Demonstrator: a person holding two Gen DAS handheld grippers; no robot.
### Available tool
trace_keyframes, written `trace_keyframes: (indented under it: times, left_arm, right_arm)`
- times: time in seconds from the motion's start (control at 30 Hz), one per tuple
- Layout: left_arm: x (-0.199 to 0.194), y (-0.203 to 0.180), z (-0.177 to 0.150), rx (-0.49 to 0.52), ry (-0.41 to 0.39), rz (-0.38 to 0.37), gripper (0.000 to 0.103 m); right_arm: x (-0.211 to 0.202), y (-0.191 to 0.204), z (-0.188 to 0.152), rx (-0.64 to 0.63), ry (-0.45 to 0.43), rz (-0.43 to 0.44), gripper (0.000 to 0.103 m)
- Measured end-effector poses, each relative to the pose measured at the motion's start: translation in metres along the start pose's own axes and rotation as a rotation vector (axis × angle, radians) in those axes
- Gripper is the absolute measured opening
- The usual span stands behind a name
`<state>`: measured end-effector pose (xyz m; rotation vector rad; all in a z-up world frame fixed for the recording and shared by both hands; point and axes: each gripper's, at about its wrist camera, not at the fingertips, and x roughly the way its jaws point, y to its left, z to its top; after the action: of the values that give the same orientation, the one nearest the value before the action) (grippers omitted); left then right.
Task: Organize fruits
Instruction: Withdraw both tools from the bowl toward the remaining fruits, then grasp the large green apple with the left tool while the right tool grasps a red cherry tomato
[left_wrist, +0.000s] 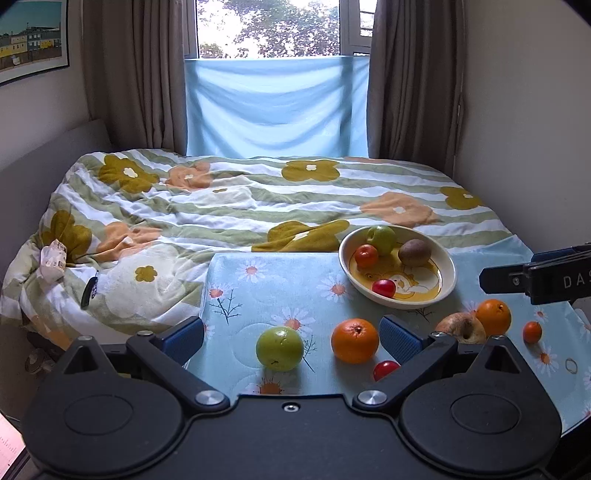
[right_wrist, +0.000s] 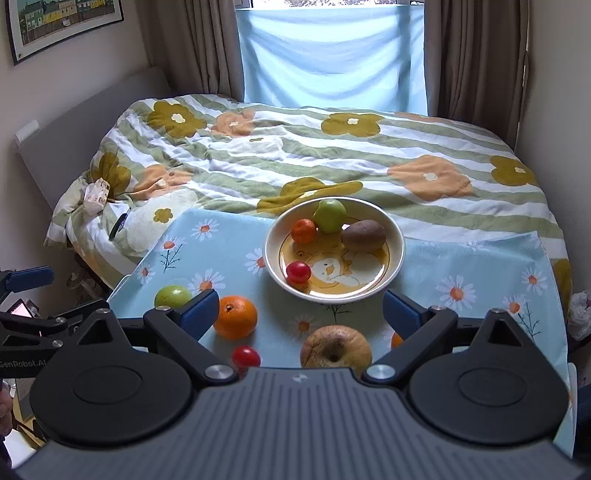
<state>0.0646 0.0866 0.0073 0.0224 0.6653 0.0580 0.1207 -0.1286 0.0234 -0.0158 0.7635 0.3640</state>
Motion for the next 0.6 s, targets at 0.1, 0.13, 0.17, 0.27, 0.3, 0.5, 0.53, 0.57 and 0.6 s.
trace_keyframes:
  times: [0.1,0.13,0.17,0.27,0.3,0.5,0.53,0.57,0.6]
  left_arm:
    - [0.009,0.006,-0.008,0.029,0.020,-0.046,0.103]
    - [0.013,0.007,-0.010,0.045,0.029,-0.059,0.103]
    - [0.018,0.007,-0.012,0.064,0.037,-0.071,0.103]
    - [0.032,0.012,-0.017,0.130,0.050,-0.098,0.102]
    - [0.037,0.013,-0.017,0.145,0.054,-0.108,0.102]
    - [0.072,0.023,-0.021,0.203,0.102,-0.171,0.099]
    - [0.077,0.025,-0.022,0.210,0.108,-0.175,0.096]
    - [0.082,0.025,-0.022,0.218,0.115,-0.179,0.093]
    - [0.087,0.025,-0.023,0.225,0.123,-0.182,0.093]
  right_arm:
    - [0.006,0.013,-0.016,0.012,0.024,-0.007,0.103]
    - [0.008,0.017,-0.021,0.019,0.029,-0.010,0.103]
    - [0.011,0.020,-0.025,0.027,0.034,-0.011,0.103]
    - [0.021,0.029,-0.041,0.054,0.060,-0.007,0.103]
    - [0.026,0.033,-0.046,0.060,0.076,-0.012,0.103]
    - [0.053,0.044,-0.069,0.087,0.126,-0.045,0.103]
    - [0.056,0.046,-0.071,0.092,0.130,-0.049,0.103]
    - [0.061,0.046,-0.073,0.099,0.137,-0.054,0.103]
    - [0.065,0.047,-0.075,0.105,0.147,-0.057,0.102]
